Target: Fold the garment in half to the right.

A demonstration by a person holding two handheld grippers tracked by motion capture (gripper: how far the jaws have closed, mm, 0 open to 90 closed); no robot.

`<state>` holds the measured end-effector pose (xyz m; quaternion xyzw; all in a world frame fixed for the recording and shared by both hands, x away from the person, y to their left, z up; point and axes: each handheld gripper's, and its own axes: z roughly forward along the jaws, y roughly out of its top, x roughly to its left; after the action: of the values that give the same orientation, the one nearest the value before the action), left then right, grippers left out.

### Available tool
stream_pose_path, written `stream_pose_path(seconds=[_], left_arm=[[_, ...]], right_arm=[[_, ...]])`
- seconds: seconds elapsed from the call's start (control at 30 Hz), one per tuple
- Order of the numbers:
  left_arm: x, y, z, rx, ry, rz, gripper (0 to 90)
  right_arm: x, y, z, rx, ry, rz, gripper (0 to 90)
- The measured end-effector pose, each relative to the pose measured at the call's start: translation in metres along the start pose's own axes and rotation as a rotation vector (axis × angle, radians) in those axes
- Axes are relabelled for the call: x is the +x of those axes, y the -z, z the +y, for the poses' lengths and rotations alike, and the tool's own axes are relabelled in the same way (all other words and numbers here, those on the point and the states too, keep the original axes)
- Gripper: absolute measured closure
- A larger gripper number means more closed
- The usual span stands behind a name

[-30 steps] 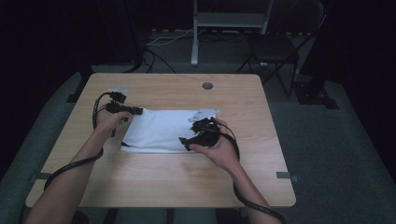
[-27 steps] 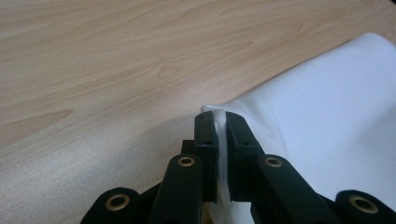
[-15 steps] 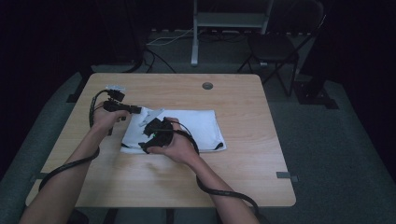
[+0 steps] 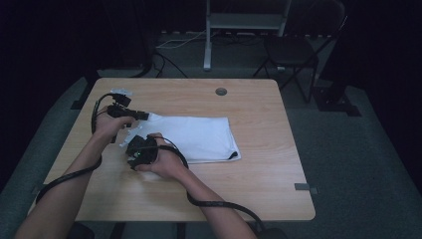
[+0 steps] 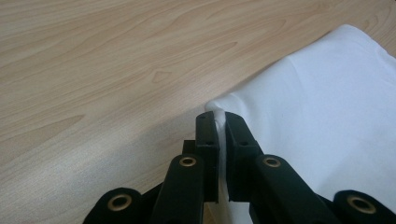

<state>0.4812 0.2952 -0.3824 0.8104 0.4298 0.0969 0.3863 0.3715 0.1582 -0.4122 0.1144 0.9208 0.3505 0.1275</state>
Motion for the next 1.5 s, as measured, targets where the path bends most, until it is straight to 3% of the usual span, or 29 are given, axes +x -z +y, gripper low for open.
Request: stream_pose_path(seconds=[0.33,0.5,0.63,0.7,0.97,1.13,1.5], left_arm=[[-0.002,0.0,-0.001,0.007,-0.007,-0.005,85.6],[-0.002,-0.001,-0.002,0.021,-0.01,-0.004,85.8],[0.0,-0.002,-0.004,0.039,-0.006,0.01,85.8],[0.0,-0.002,-0.005,0.042,0.002,0.018,85.8],[0.001,0.006,0.001,0.039,0.018,0.034,85.8],[-0.002,0.009,0.005,0.036,0.008,0.038,85.7],[-0.008,0.015,0.009,0.027,0.004,0.046,85.7]], right_arm=[[0.003,-0.018,0.0,0.03,-0.005,-0.004,48.4],[0.001,-0.02,-0.001,0.017,-0.038,0.007,65.0],[0.005,-0.022,-0.001,0.005,-0.058,-0.02,75.3],[0.006,-0.021,0.0,0.005,-0.059,-0.031,77.0],[0.006,-0.005,0.01,-0.081,-0.088,-0.039,81.0],[0.007,0.004,0.015,-0.114,-0.088,-0.039,81.7],[0.01,0.017,0.018,-0.14,-0.104,-0.042,83.0]])
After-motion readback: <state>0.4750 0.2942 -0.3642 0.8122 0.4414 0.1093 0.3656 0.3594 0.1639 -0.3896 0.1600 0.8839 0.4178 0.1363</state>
